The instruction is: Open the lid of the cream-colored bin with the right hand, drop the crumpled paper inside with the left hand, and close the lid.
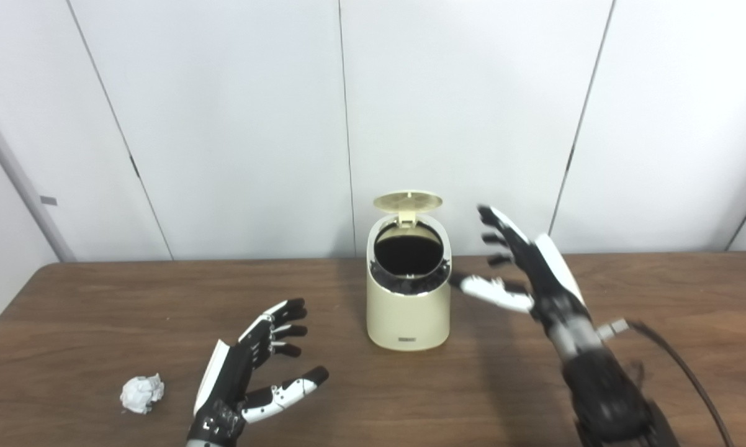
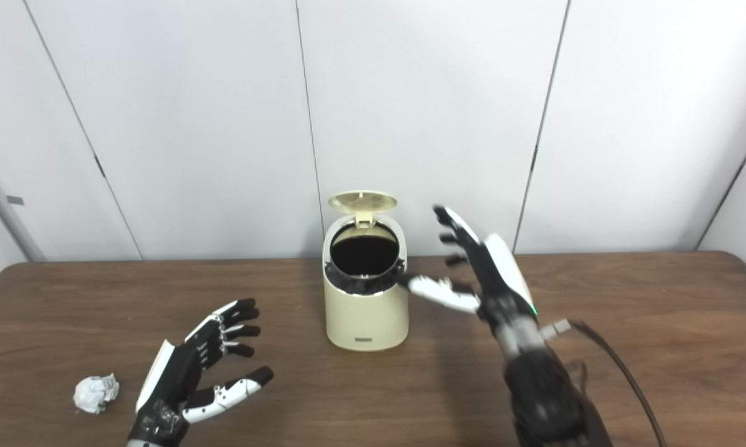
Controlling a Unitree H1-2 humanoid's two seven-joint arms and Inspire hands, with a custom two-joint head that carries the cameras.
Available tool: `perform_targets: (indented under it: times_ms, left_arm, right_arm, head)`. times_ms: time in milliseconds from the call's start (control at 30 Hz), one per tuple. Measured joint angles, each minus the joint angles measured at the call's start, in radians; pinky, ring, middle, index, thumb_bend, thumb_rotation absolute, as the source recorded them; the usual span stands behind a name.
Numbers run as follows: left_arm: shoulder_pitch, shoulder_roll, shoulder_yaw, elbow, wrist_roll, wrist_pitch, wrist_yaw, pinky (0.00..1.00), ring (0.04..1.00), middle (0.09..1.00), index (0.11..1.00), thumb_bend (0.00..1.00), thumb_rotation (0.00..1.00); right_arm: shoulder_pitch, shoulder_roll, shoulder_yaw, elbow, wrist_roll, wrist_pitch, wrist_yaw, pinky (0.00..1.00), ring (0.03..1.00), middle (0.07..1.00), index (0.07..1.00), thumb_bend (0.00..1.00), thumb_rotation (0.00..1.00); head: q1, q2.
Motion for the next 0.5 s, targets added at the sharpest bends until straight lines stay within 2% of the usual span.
perform_targets:
  times_ms: [133,233,300,433,500]
  left_arm:
    - [-0.002,0.000,0.000,0.000,-0.002,0.001,-0.001,0.65,0.757,0.827,0.851,0.70,0.19]
    - [-0.005,0.000,-0.001,0.000,-0.002,0.001,-0.002,0.65,0.756,0.828,0.851,0.70,0.20]
    - [-0.007,0.000,-0.001,0.000,-0.002,0.001,-0.002,0.65,0.758,0.829,0.852,0.70,0.20]
    - [-0.008,0.000,-0.001,0.000,-0.001,0.001,-0.002,0.66,0.758,0.826,0.854,0.70,0.20]
    - [-0.008,0.000,-0.001,0.000,-0.001,0.001,-0.002,0.65,0.756,0.823,0.852,0.70,0.20]
  right_arm:
    - [0.053,-0.024,-0.003,0.038,0.039,-0.095,-0.005,0.74,0.864,0.919,0.925,0.85,0.51]
    - [0.092,-0.032,0.006,0.044,0.052,-0.141,-0.004,0.75,0.860,0.922,0.932,0.88,0.50]
    - [0.116,-0.035,0.013,0.043,0.054,-0.157,0.001,0.75,0.859,0.924,0.932,0.88,0.49]
    - [0.161,-0.034,0.014,0.017,0.075,-0.159,0.020,0.76,0.874,0.947,0.941,0.89,0.39]
    - [0.178,-0.032,0.014,0.006,0.078,-0.160,0.023,0.77,0.878,0.949,0.944,0.90,0.39]
  head:
    - [0.003,0.002]
    - [0.003,0.000]
    - [0.003,0.000]
    - [0.003,0.000]
    - [0.003,0.000]
